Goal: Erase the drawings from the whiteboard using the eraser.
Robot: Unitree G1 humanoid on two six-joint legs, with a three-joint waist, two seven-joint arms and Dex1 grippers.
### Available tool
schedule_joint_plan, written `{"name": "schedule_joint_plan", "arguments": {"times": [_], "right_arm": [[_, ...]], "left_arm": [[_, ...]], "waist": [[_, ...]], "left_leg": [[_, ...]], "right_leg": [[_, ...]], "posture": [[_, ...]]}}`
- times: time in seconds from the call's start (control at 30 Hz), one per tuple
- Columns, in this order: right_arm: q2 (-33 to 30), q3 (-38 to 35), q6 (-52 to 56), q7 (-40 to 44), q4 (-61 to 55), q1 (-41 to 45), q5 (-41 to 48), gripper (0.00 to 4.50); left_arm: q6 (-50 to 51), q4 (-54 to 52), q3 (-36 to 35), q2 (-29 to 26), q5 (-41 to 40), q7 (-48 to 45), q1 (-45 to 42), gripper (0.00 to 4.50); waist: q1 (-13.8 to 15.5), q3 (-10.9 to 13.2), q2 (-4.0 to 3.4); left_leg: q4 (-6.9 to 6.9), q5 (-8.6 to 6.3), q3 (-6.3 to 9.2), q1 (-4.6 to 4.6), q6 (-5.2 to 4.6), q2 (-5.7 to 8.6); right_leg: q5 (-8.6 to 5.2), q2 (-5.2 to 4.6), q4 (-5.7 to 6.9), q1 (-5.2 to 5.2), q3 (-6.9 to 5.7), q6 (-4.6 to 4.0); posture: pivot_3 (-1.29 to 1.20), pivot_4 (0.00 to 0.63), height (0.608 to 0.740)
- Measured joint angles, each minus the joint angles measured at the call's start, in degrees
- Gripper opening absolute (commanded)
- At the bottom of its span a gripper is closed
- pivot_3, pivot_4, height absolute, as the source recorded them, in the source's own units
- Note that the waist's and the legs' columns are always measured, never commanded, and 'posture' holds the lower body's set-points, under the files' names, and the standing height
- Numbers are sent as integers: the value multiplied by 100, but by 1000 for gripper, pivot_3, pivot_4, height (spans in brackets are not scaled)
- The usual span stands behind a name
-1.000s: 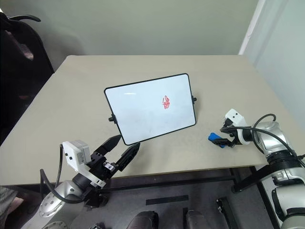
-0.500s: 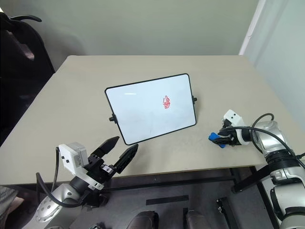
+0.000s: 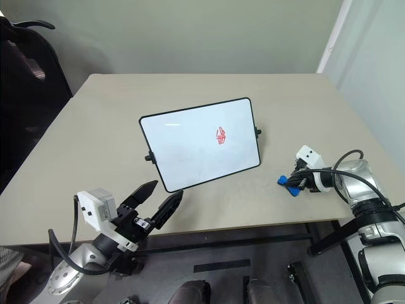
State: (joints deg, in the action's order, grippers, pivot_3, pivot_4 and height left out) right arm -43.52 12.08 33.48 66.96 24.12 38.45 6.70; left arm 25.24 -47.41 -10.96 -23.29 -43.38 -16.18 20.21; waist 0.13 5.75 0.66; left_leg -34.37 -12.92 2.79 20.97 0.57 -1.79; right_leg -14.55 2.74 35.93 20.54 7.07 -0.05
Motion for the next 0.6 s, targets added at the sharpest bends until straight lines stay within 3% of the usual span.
{"name": "schedule_joint_plan", "arguments": {"times": [0.3, 0.6], "right_arm": [[-234, -787, 805, -178, -1594, -87, 625, 551], [1044, -1383, 1203, -1755, -1918, 1020, 931, 551]], "left_arm": [[-17, 6, 4, 5, 3, -9, -44, 4500], [-17, 20, 63, 5, 13, -6, -152, 4500]], "waist": [[0, 2, -6], [-77, 1, -7]], "left_leg": [[0, 0, -4, 1, 2, 0], [2, 4, 2, -6, 2, -1]], "right_leg": [[-21, 1, -1, -2, 0, 22], [-22, 2, 2, 31, 2, 31]], "posture": [[0, 150, 727], [0, 150, 727]]}}
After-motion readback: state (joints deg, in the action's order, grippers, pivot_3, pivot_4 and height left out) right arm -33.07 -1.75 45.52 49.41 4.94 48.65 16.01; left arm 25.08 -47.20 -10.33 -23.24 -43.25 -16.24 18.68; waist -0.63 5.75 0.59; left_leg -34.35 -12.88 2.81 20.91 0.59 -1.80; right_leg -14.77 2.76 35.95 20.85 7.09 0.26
